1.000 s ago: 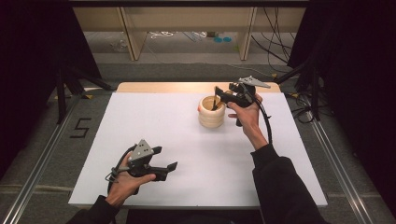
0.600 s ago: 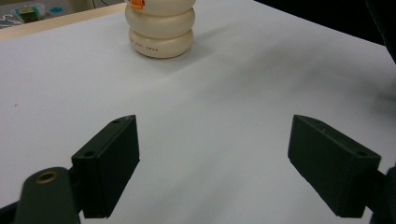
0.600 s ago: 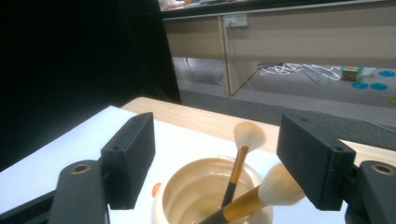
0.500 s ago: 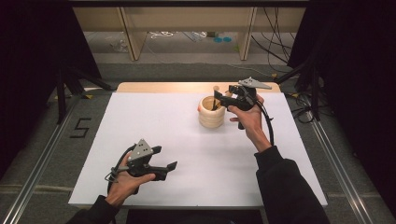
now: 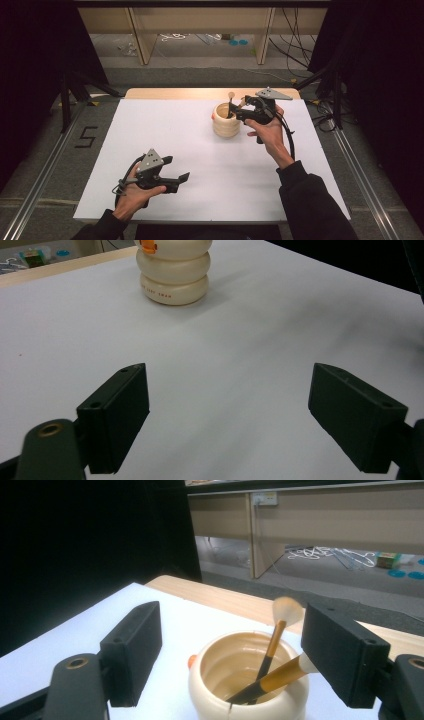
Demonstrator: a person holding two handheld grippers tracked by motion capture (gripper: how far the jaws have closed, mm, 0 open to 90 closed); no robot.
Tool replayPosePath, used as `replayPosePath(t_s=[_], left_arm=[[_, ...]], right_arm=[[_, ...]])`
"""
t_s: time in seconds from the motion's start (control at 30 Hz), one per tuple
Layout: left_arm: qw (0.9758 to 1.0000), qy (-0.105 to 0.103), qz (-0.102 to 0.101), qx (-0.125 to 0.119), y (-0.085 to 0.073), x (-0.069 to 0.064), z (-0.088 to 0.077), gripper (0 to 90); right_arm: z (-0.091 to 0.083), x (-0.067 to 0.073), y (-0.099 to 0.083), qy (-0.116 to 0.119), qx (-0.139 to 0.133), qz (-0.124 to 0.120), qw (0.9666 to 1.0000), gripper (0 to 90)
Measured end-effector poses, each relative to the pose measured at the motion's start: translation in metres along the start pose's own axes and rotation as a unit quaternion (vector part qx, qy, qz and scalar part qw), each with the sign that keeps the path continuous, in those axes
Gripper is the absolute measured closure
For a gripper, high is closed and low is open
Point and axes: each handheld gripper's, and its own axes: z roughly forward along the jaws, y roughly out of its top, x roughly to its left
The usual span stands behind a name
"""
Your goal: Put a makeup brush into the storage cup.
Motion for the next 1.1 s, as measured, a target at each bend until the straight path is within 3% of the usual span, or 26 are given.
replayPosePath(t_s=[0.67, 0.73, 1.0, 1.07, 1.1], left_arm=[[1.0000, 0.002, -0.001, -0.003, 0.001, 0.001, 0.000, 16.5], [1.0000, 0.003, -0.002, -0.002, 0.001, 0.001, -0.001, 16.5], [1.0000, 0.005, -0.006, -0.005, 0.002, 0.002, 0.000, 16.5], [1.0000, 0.006, -0.004, -0.005, 0.002, 0.002, 0.001, 16.5], [1.0000, 0.006, -0.003, -0.005, 0.002, 0.002, 0.001, 16.5]], right_arm=[[-0.007, 0.013, -0.012, 0.018, 0.010, -0.014, 0.9997, 24.0], [-0.009, 0.016, -0.013, 0.022, 0.019, -0.006, 0.9996, 23.9], [-0.011, 0.019, -0.020, 0.028, 0.016, -0.019, 0.9993, 22.3], [-0.012, 0.022, -0.022, 0.037, 0.023, -0.008, 0.9990, 22.0], [-0.012, 0.022, -0.023, 0.034, 0.020, -0.013, 0.9991, 21.5]])
